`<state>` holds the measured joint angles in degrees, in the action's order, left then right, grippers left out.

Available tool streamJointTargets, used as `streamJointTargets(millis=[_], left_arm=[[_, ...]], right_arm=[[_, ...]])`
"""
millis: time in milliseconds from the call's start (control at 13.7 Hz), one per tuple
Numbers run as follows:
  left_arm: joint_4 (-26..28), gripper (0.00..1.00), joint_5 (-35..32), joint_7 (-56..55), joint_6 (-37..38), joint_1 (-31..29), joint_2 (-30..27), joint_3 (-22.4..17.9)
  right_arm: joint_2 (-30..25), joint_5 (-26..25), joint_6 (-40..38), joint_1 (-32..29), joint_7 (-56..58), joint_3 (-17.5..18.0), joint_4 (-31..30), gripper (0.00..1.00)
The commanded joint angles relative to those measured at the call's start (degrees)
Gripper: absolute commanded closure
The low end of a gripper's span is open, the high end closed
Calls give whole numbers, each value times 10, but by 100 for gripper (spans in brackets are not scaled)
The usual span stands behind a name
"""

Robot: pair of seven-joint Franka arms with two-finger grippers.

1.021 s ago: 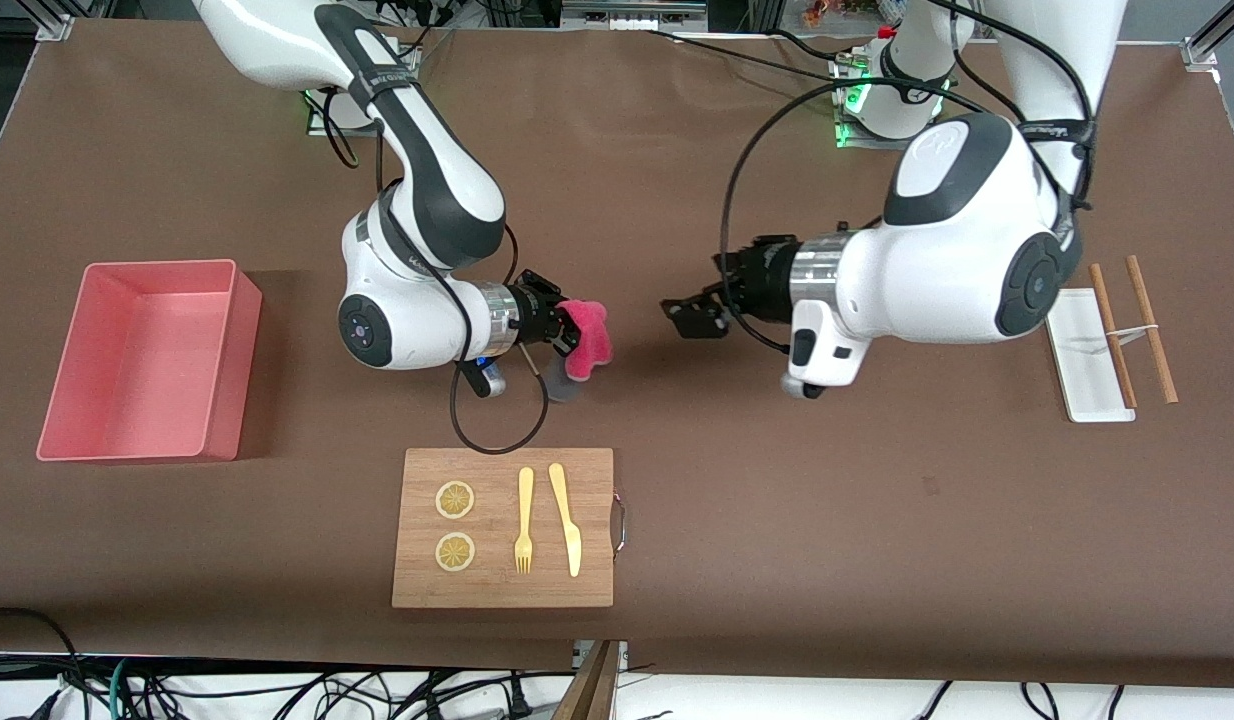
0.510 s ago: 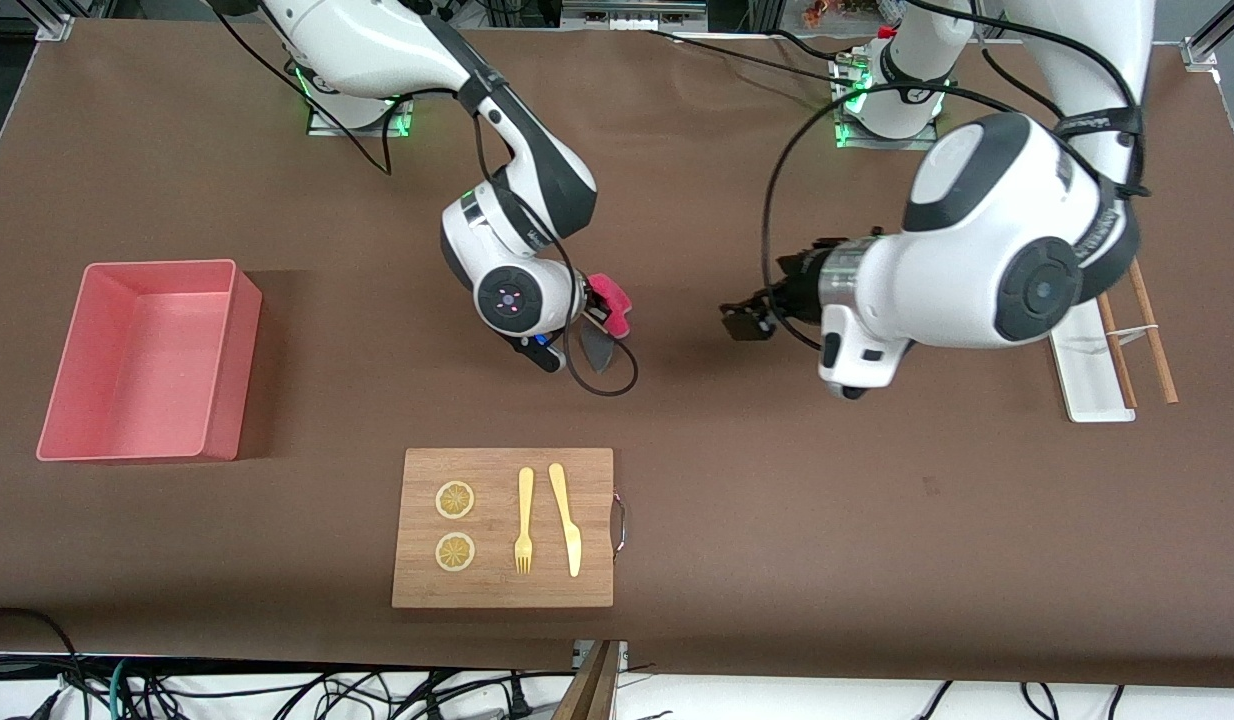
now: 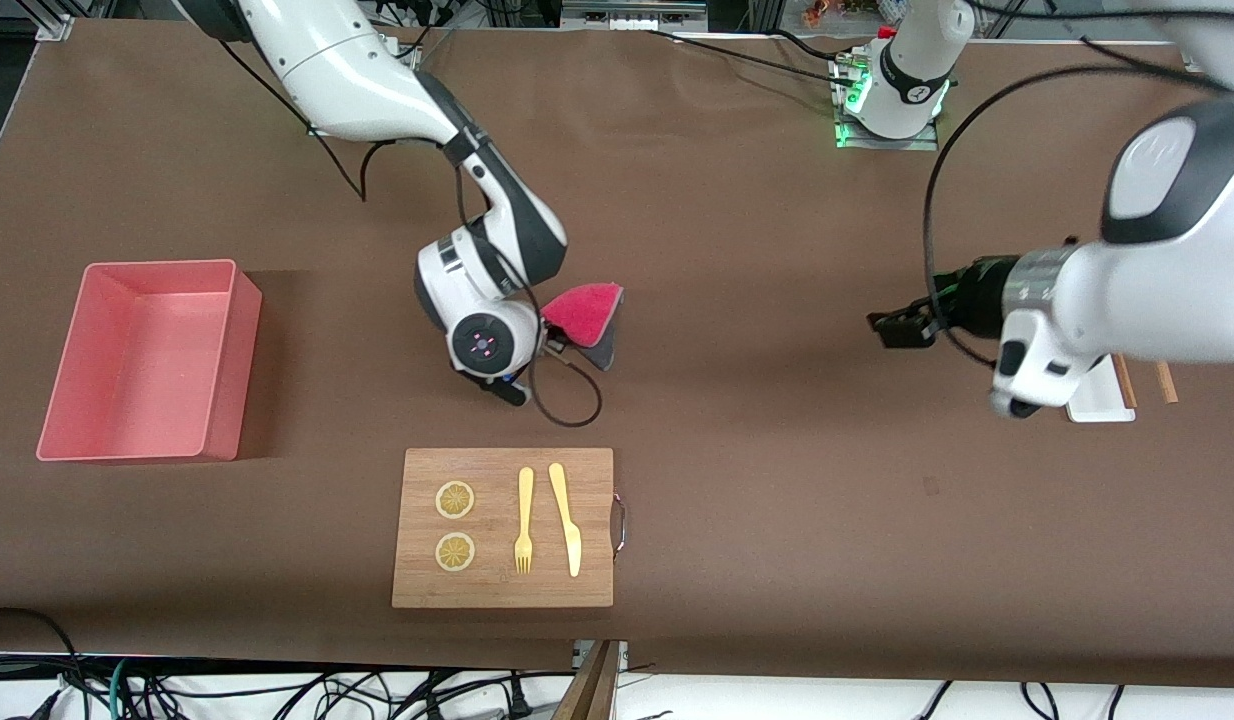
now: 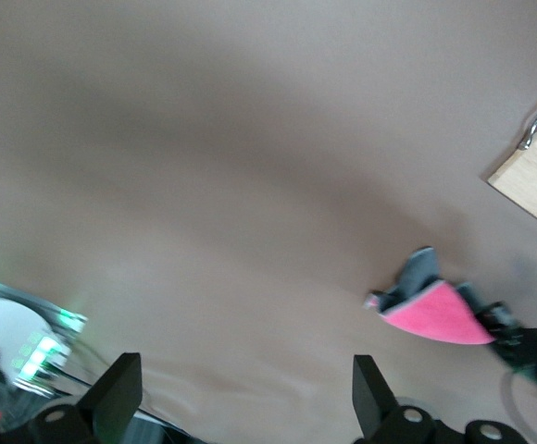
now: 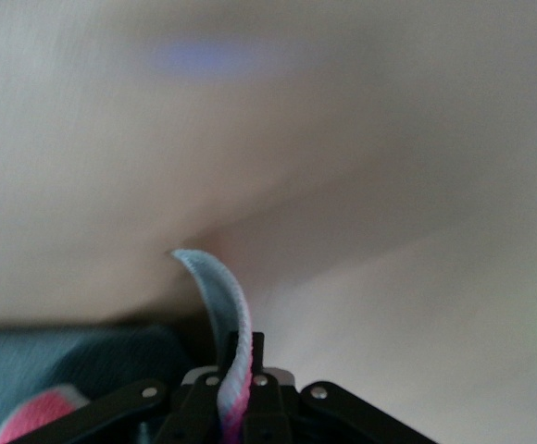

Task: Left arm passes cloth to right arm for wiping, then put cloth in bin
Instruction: 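Open the left gripper and withdraw it while the right gripper holds cloth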

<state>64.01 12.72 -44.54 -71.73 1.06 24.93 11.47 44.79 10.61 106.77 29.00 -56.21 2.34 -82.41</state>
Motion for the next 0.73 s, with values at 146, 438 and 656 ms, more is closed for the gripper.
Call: streamJointTargets(millis=[146, 438, 656], left_arm=[[214, 0, -100, 157, -53, 0, -195, 6], [392, 0, -125, 269, -188, -25, -297, 7], [436, 0, -124, 369, -277, -73, -295, 6]], right_arm=[[-1, -21, -15, -95, 129, 6, -8, 100], [-6, -35, -45, -145, 203, -1, -8, 100], [-11, -42, -69, -149, 277, -39, -6, 100]])
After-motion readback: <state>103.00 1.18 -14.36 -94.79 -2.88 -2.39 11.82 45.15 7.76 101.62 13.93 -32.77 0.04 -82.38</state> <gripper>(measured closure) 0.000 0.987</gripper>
